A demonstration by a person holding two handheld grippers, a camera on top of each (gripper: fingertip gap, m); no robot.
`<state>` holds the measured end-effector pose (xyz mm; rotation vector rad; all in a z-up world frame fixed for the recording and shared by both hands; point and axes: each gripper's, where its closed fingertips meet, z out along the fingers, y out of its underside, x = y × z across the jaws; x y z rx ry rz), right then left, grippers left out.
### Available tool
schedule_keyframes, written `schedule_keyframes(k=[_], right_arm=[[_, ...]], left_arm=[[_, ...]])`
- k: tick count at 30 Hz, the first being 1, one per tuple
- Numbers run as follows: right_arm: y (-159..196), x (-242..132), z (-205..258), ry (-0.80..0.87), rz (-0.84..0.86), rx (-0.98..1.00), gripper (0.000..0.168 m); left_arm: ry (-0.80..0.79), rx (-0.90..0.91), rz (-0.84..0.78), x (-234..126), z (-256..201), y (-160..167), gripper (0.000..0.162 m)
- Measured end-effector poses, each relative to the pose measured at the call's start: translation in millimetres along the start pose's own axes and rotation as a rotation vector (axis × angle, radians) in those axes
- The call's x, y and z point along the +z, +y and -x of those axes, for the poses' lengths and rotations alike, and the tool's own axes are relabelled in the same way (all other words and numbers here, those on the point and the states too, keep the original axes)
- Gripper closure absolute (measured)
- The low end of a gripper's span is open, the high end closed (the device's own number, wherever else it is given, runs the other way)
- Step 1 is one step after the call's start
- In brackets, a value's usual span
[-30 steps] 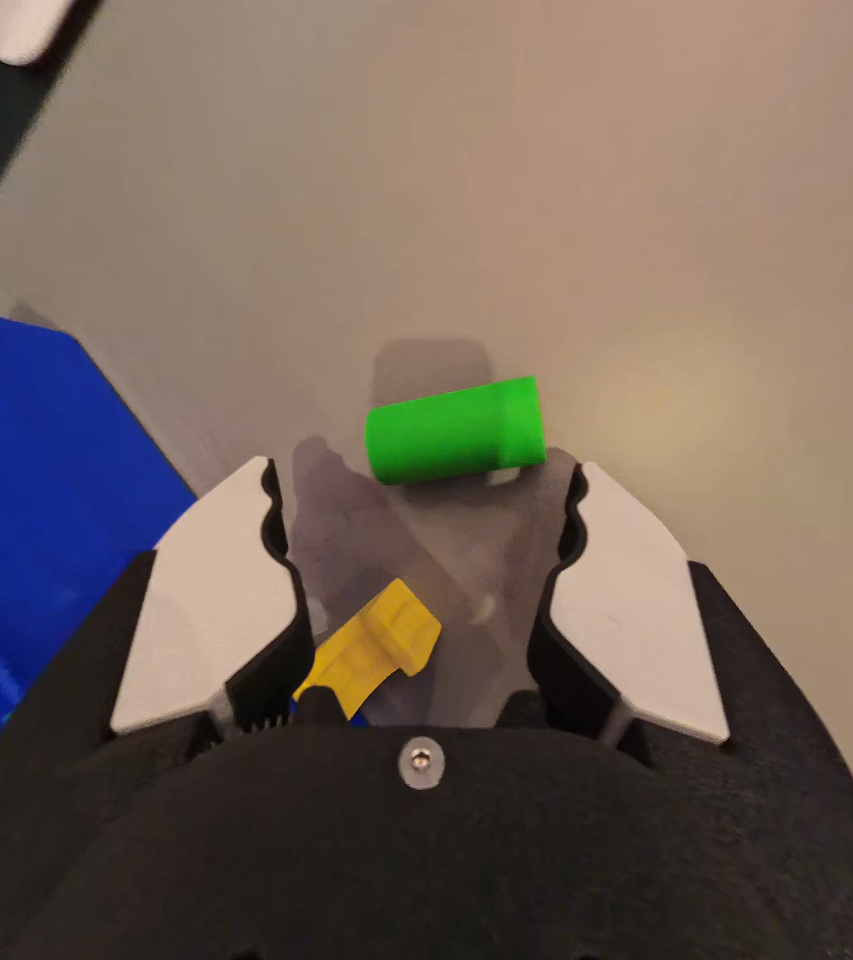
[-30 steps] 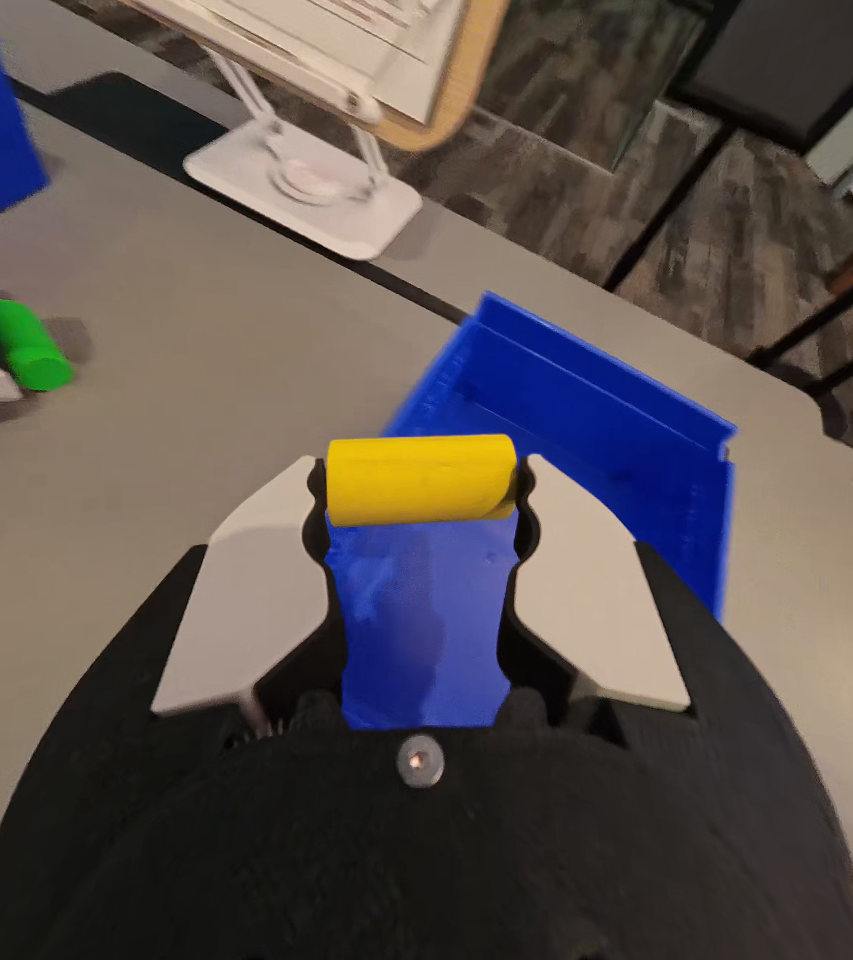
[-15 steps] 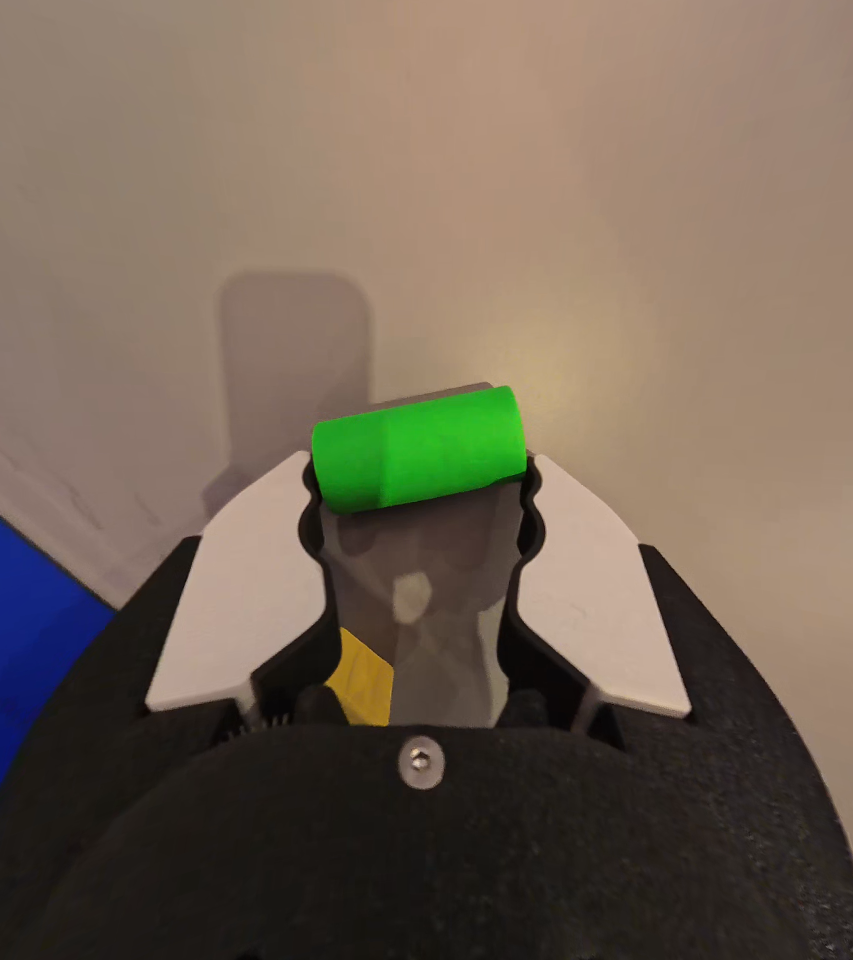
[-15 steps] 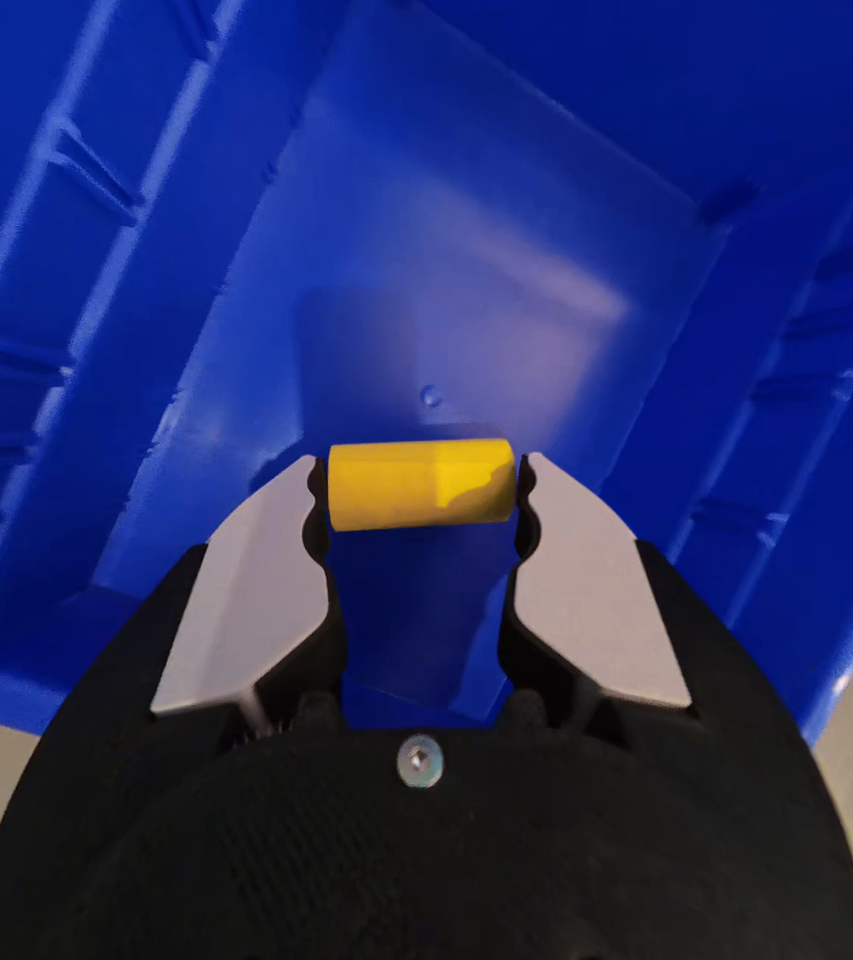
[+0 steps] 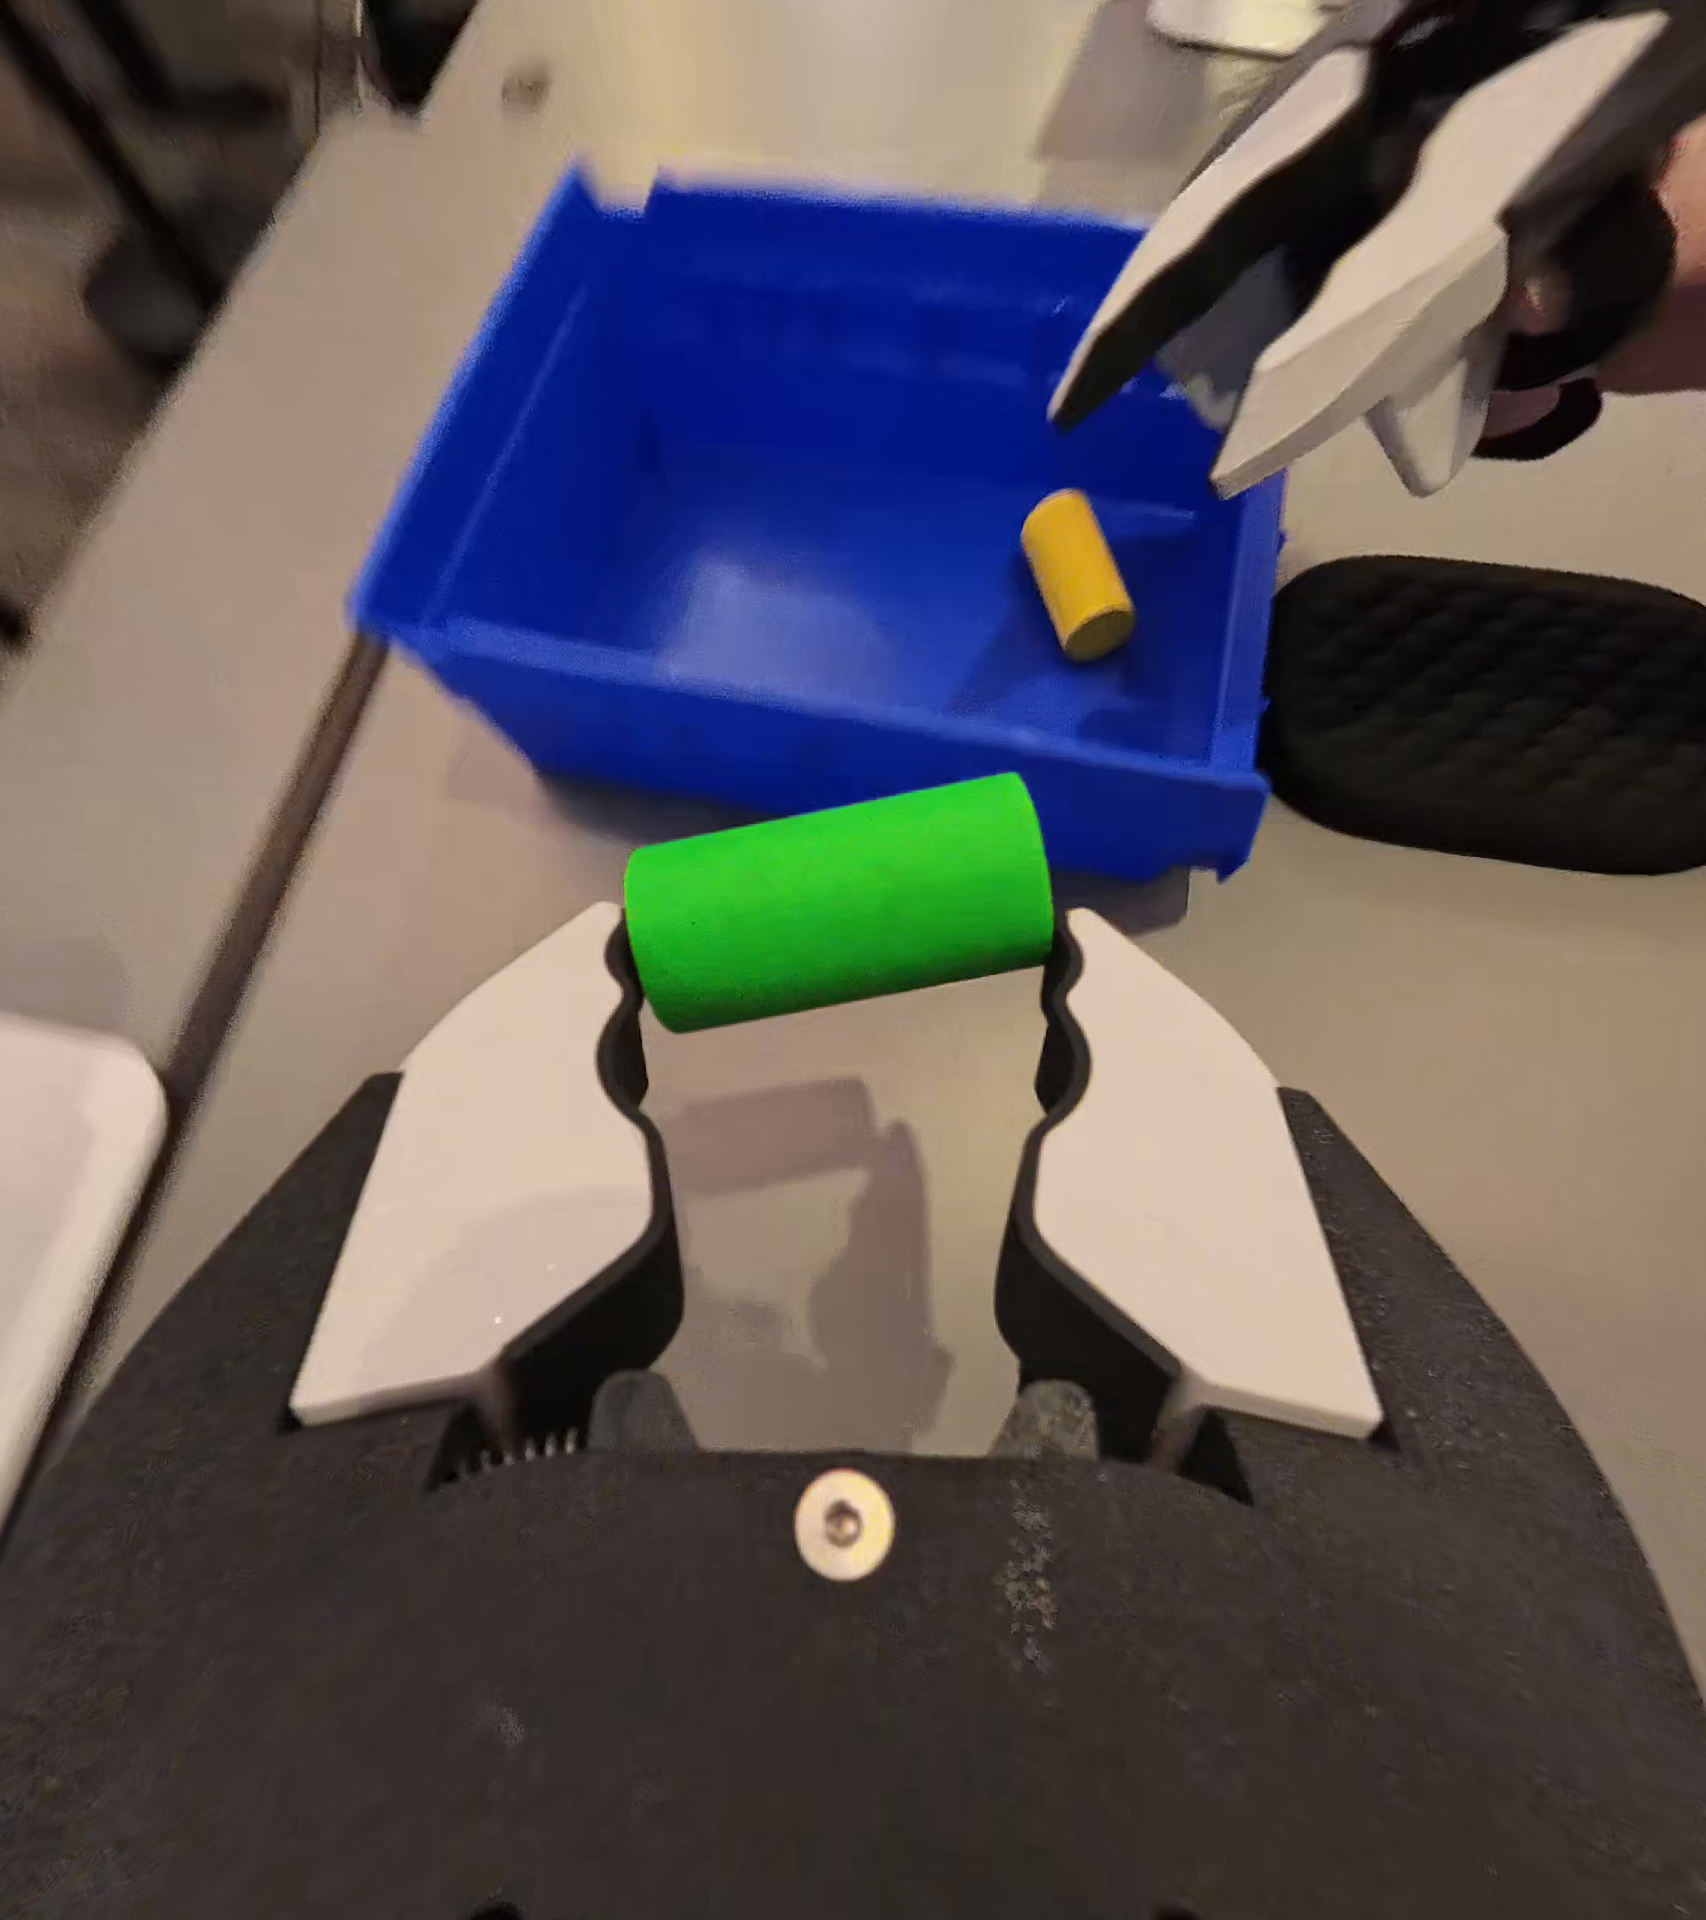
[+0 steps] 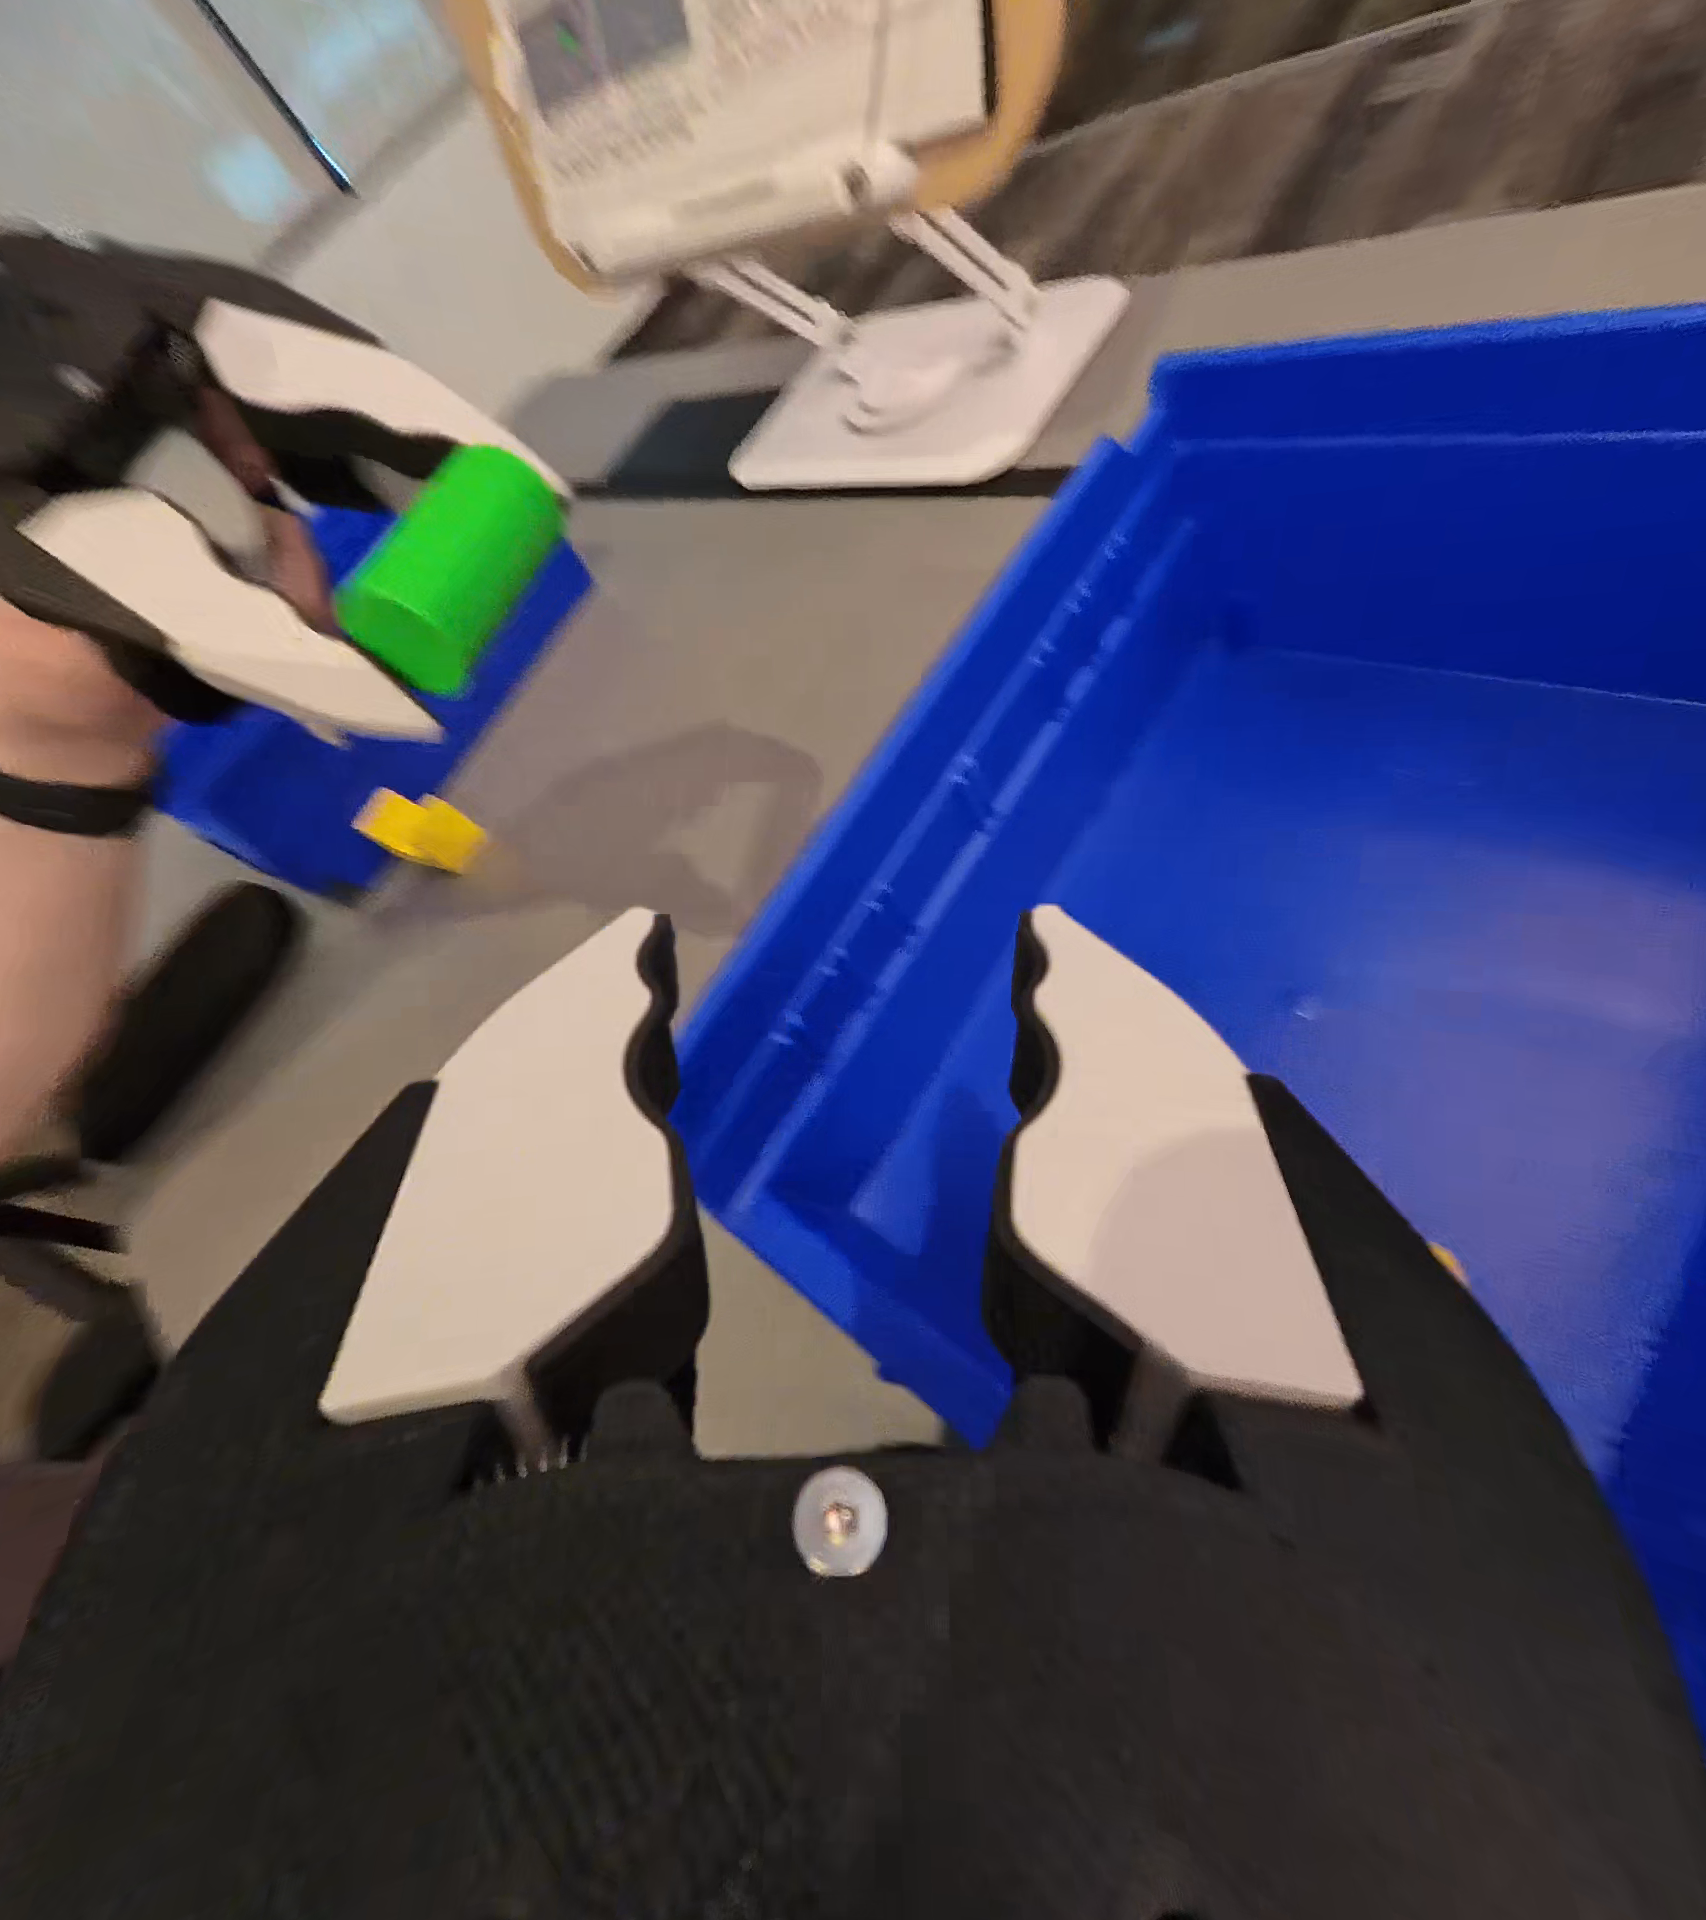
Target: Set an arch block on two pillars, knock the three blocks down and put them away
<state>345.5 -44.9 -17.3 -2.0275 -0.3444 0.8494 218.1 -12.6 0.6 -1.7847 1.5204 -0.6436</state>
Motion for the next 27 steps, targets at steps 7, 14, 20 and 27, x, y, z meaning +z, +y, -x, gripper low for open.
schedule_keyframes(k=[7,14,20,27], right_arm=[[-47.0,-28.5,49.7,-0.31,-0.122,0.252,0.111],[-22.5,-8.6,67.6,-0.454,0.092,0.307,0.134],[-19.1,-14.2,16.3,-0.232,0.039,0.224,0.134],[33.2,-7.1,-92.6,0.373,0.336,0.028,0.134]], left_arm=[[0.054,0.355,-0.08,30.5,-50.7,-71.4,0.088],[0.134,0.424,-0.067,54.4,-90.2,-76.9,0.088],[-0.017,0.379,0.144,17.1,-52.3,-22.4,0.064],[-0.066,0.215,0.71,-81.0,-5.6,133.3,0.078]])
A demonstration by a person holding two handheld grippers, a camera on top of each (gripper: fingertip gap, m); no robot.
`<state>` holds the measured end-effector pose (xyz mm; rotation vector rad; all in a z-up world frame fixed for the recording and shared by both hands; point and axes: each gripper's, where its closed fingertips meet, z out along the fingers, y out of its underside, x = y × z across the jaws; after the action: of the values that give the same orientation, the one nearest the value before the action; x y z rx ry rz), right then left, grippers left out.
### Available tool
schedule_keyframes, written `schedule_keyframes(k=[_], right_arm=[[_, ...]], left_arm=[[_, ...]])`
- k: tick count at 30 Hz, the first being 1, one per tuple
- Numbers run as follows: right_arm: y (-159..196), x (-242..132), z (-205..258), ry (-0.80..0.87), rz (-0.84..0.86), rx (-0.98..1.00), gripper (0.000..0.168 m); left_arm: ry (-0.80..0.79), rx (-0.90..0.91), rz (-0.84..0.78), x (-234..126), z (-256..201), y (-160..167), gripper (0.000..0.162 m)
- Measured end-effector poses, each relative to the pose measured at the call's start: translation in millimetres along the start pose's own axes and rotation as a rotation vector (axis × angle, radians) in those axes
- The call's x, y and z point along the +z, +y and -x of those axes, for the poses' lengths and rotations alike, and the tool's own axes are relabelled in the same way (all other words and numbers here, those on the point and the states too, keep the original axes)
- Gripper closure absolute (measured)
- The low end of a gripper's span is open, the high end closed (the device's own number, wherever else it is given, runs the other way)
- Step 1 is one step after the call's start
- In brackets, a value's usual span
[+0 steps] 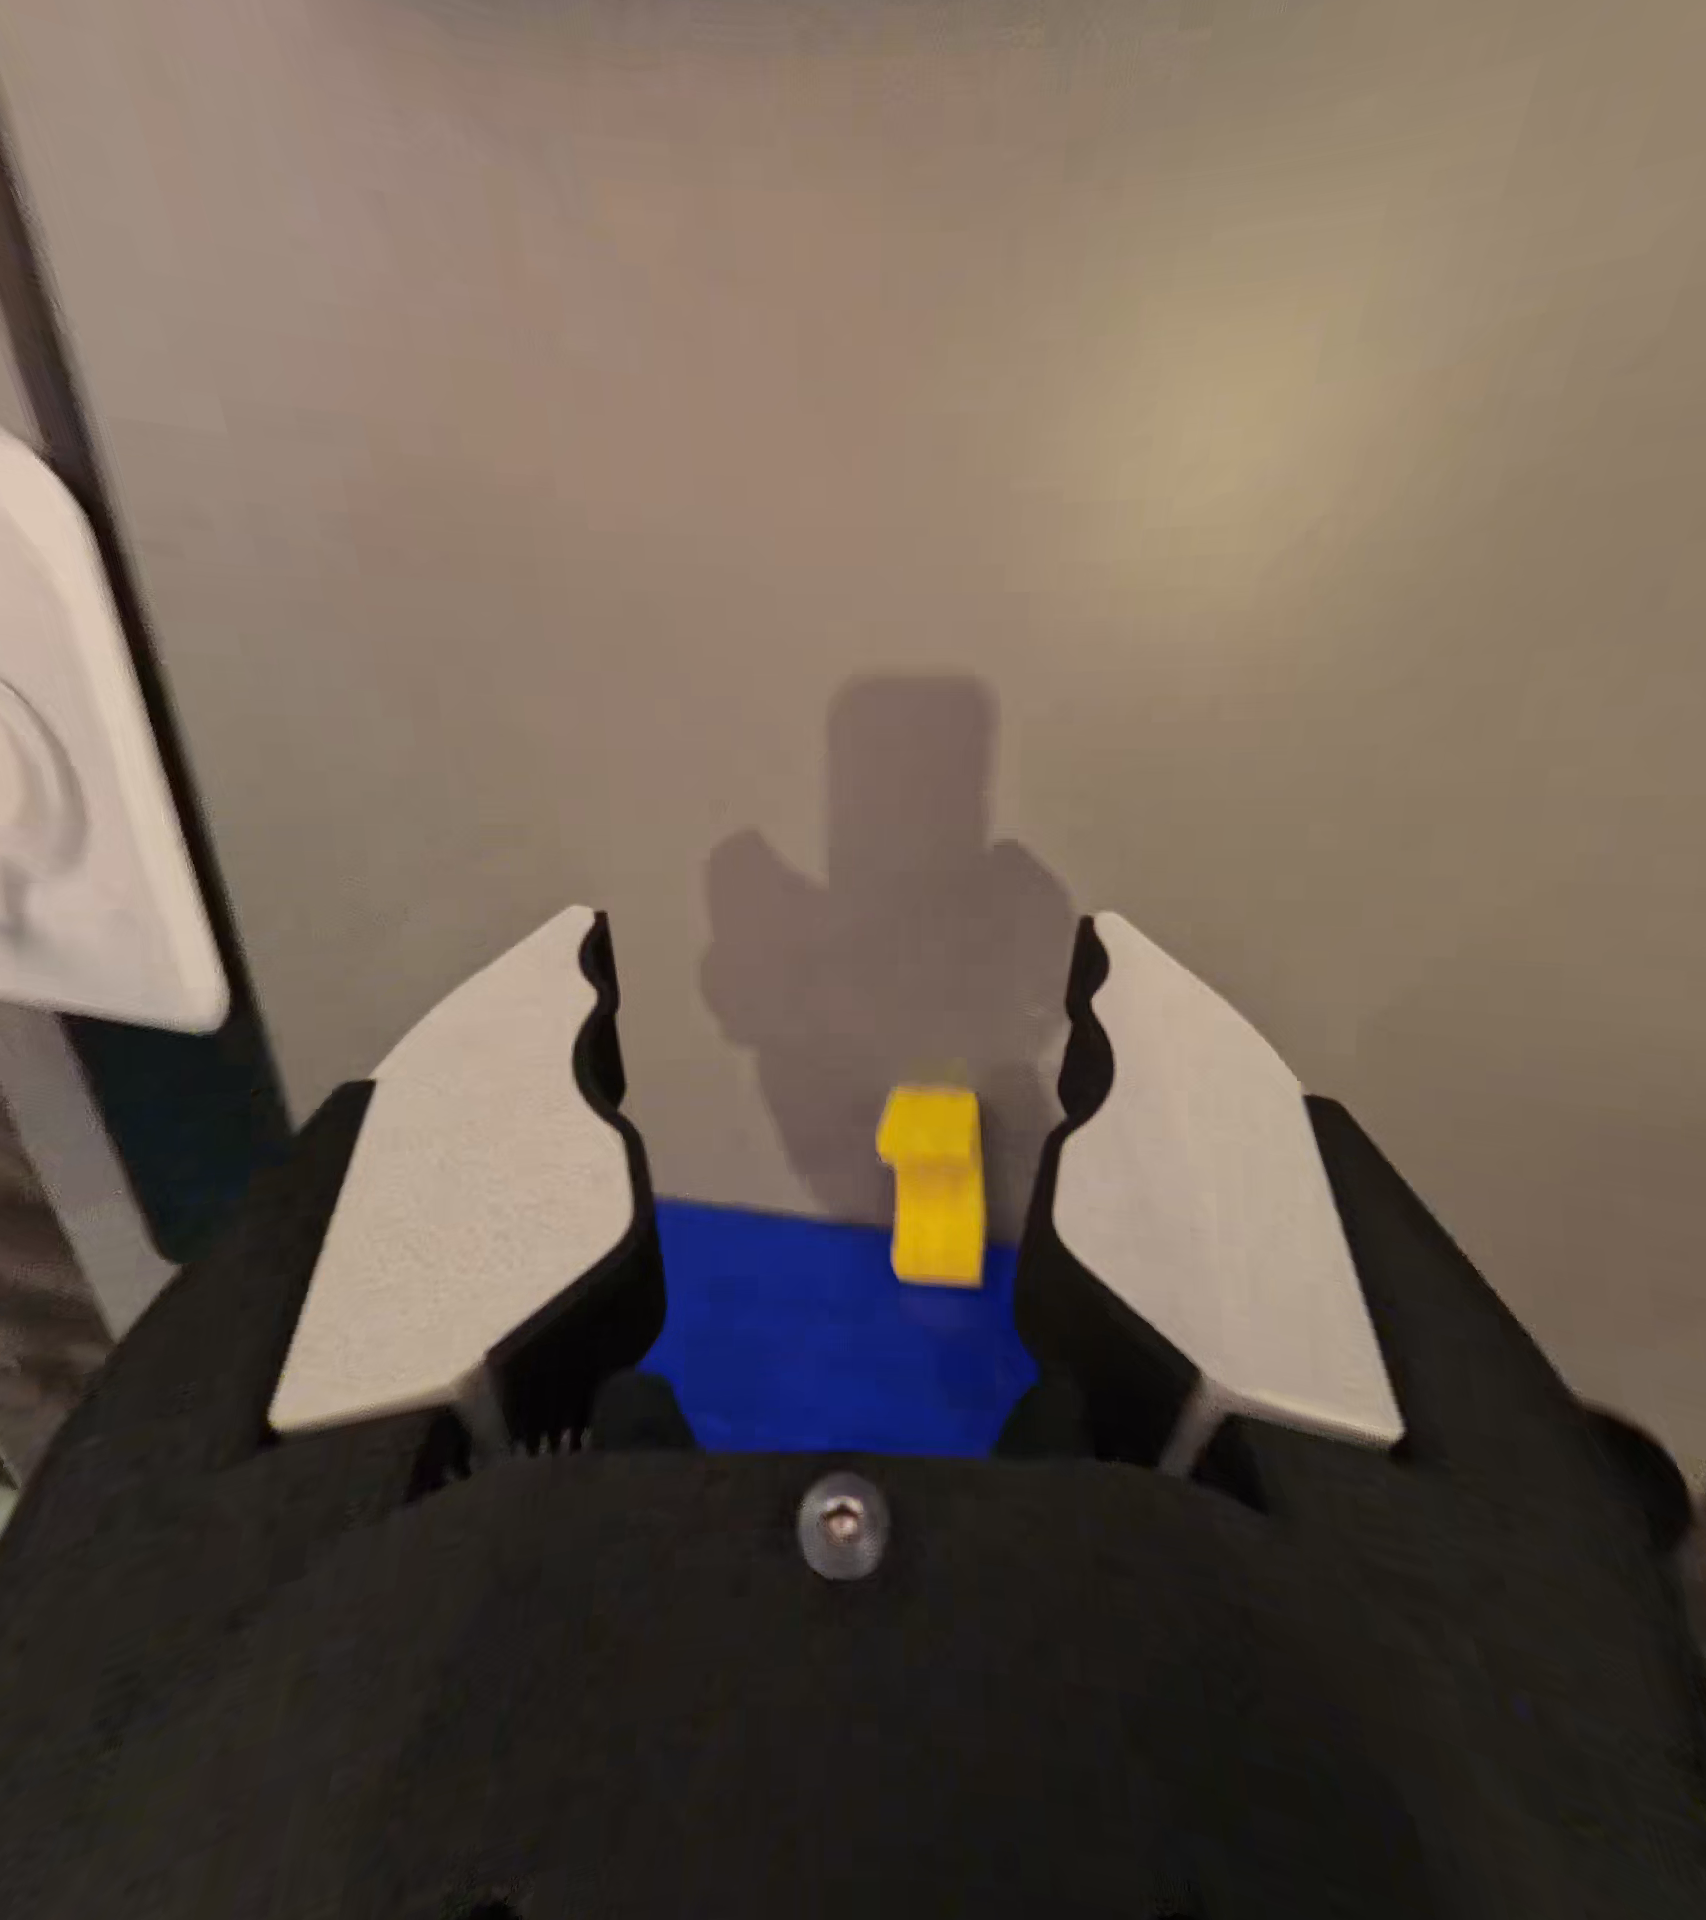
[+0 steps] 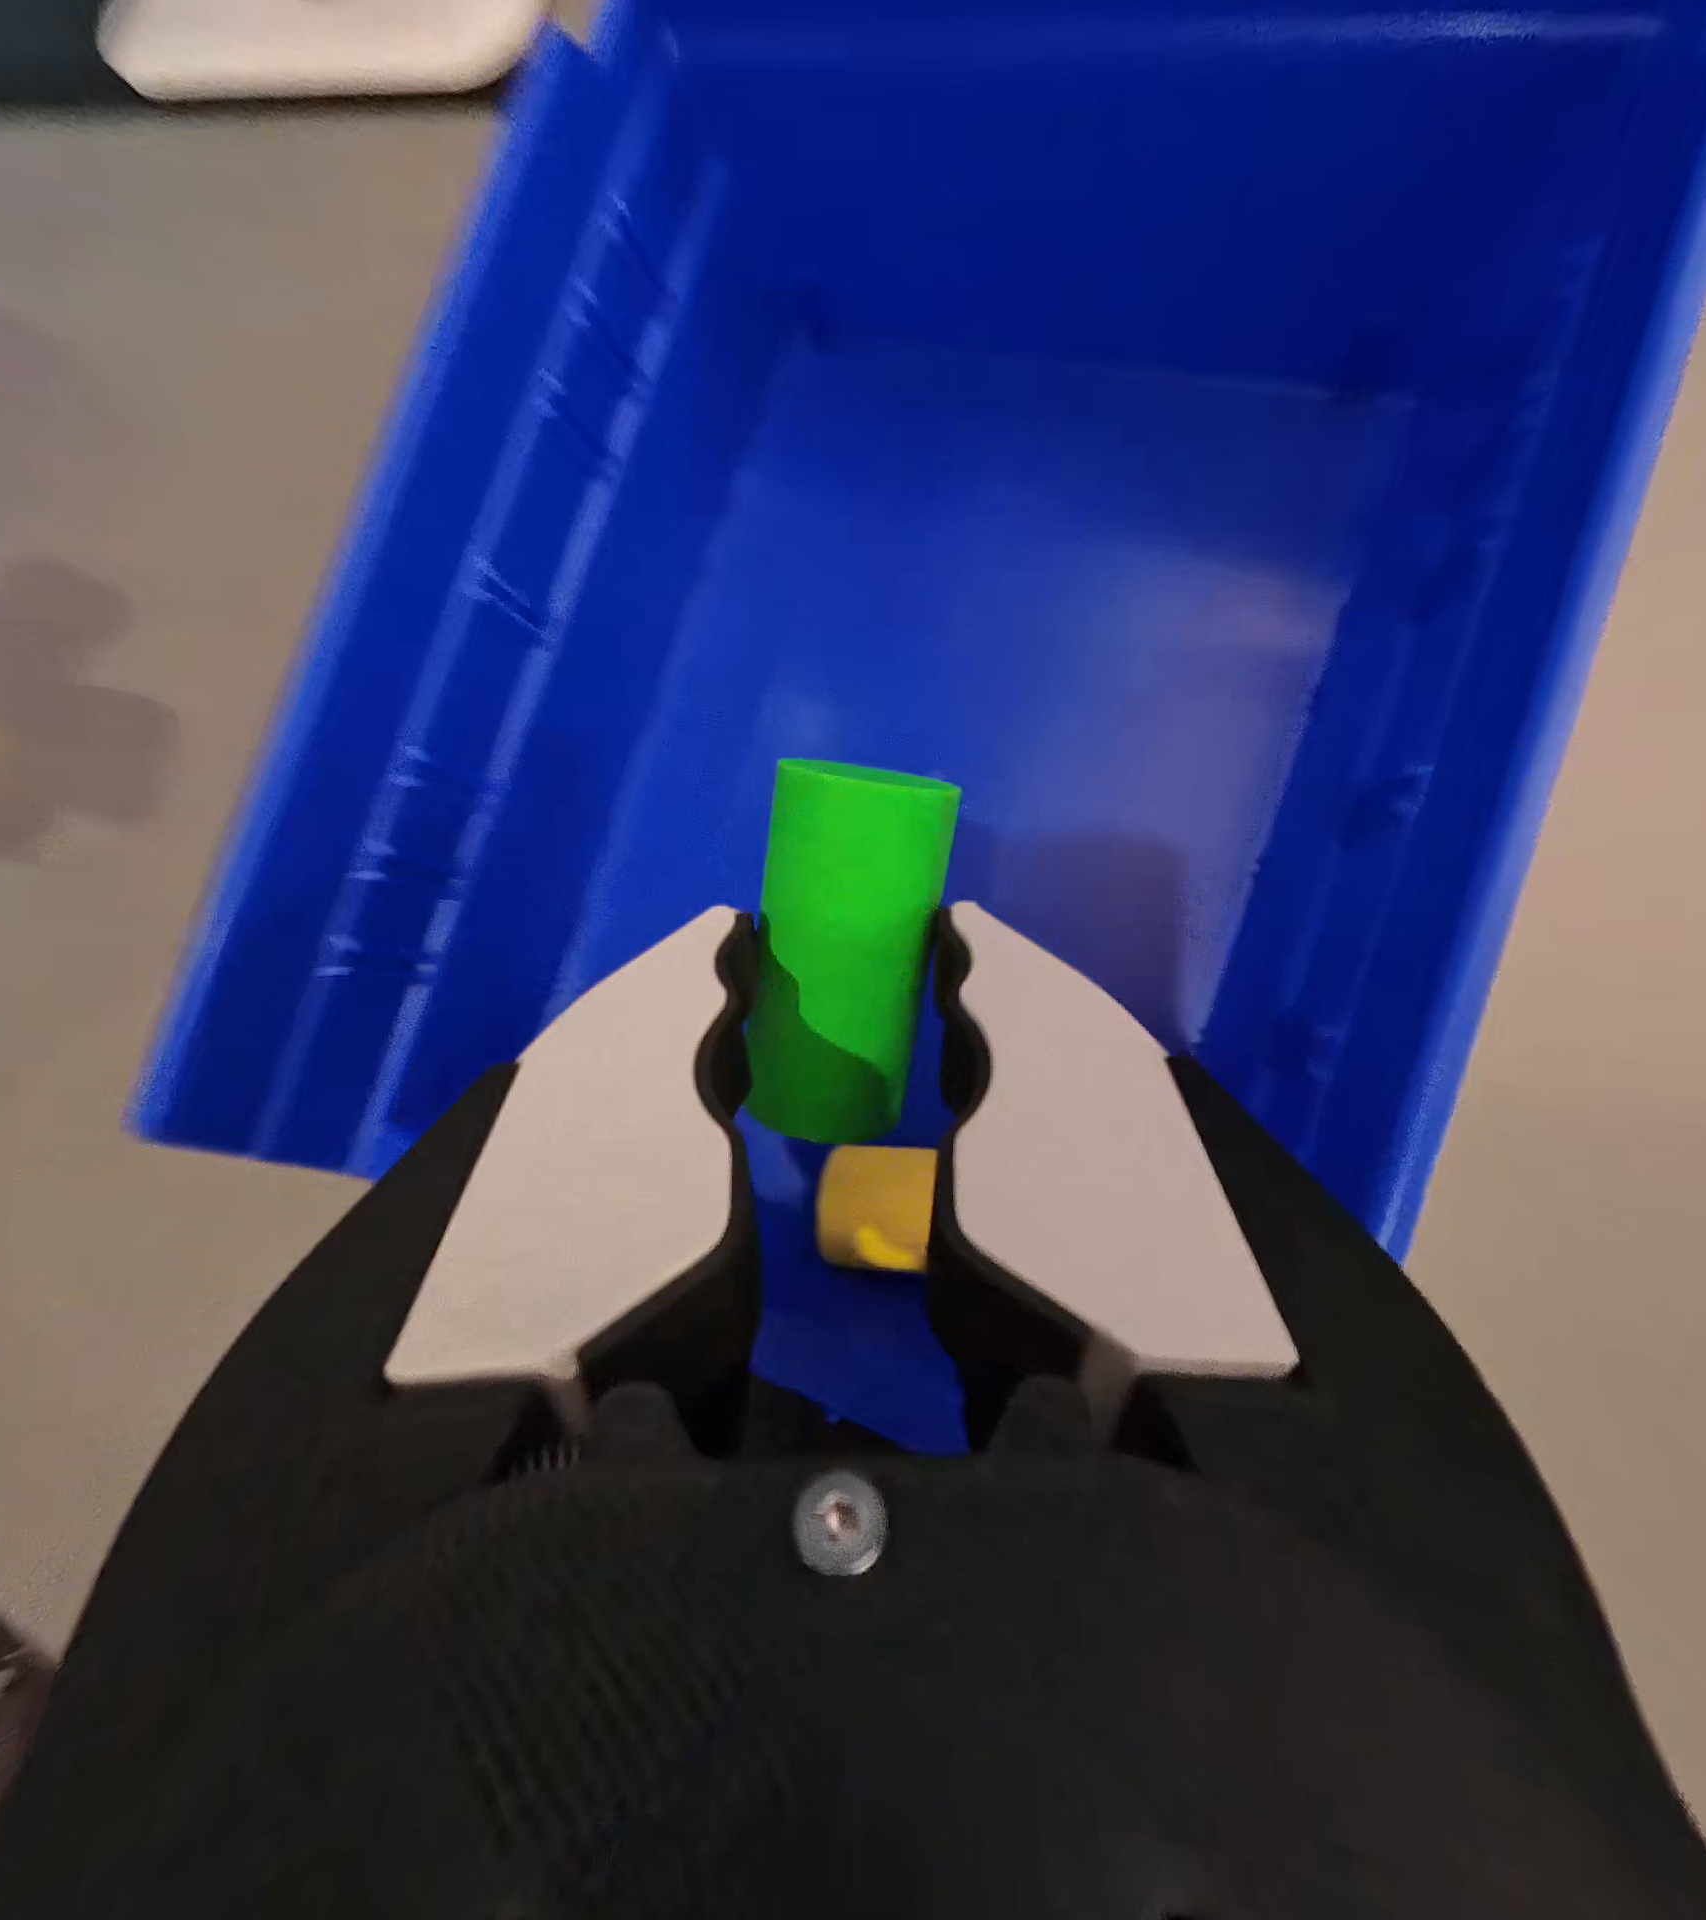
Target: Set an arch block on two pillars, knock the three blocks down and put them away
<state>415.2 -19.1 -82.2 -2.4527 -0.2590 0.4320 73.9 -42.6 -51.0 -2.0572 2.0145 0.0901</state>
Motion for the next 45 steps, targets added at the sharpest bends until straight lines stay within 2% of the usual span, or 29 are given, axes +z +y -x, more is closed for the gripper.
schedule_keyframes(k=[3,5,6,10,13,16,18,20,24,27,30,32,34,36,40,43,44,45], right_arm=[[15.8,27.3,-17.3,0.132,0.123,-0.064,0.134],[24.1,42.7,-24.3,0.158,0.17,-0.067,0.133],[27.5,48.3,-25.2,0.153,0.183,-0.055,0.133],[20.7,49.2,-27.5,0.158,0.098,-0.026,0.123],[10.0,36.5,-24.8,0.15,0.025,-0.056,0.121],[4.4,23.1,-21.5,0.131,-0.01,-0.07,0.121],[2.1,15.6,-19.3,0.12,-0.029,-0.069,0.121],[0.5,10.2,-15.7,0.104,-0.046,-0.07,0.122],[-2.5,0.3,-6.5,0.088,-0.075,-0.087,0.122],[-15.7,-15.9,10.2,0.098,-0.173,-0.156,0.122],[-39.3,-37.5,60.2,0.001,-0.381,-0.293,0.122],[-47.7,-50.9,116.4,-0.186,-0.509,-0.398,0.123],[-41.9,-64.6,179.0,-0.459,-0.555,-0.482,0.122],[-36.4,-75.2,221.4,-0.641,-0.561,-0.515,0.118],[-35.0,-87.4,263.4,-0.8,-0.563,-0.513,0.113],[-39.1,-87.0,269.6,-0.804,-0.577,-0.491,0.111],[-37.9,-84.8,269.2,-0.805,-0.564,-0.489,0.118],[-33.5,-83.0,268.8,-0.818,-0.54,-0.504,0.134]], left_arm=[[0.014,-0.022,0.187,21.0,-10.9,53.4,0.077],[0.016,-0.024,0.263,31.8,-17.9,73.8,0.089],[0.032,-0.027,0.28,36.0,-23.1,79.7,0.089],[0.012,-0.008,0.388,44.3,-22.7,106.5,0.088],[0.063,-0.019,0.44,53.5,-28.7,117.3,0.089],[0.036,0.003,0.509,64.2,-22.6,130.6,0.095],[0.066,-0.016,0.541,71.7,-26.5,138.1,0.121],[0.082,-0.042,0.542,79.7,-29.1,140.8,0.119],[0.111,-0.072,0.511,80.5,-30.5,137.9,0.125],[0.072,-0.094,0.36,58.3,-15.3,112.1,0.126],[0.144,-0.191,-0.022,9.2,-6.8,41.8,0.126],[0.221,-0.221,-0.331,-36.6,-6.8,-14.2,0.126],[0.317,-0.2,-0.61,-83.4,-15.8,-63.8,0.126],[0.361,-0.164,-0.769,-114.4,-24.1,-96.9,0.126],[0.365,-0.073,-0.835,-130.8,-40.0,-134.9,0.126],[0.378,-0.033,-0.819,-126.4,-49.8,-150.7,0.126],[0.393,-0.031,-0.818,-124.6,-52.9,-154.7,0.126],[0.395,-0.04,-0.811,-121.8,-52.8,-157.0,0.126]])
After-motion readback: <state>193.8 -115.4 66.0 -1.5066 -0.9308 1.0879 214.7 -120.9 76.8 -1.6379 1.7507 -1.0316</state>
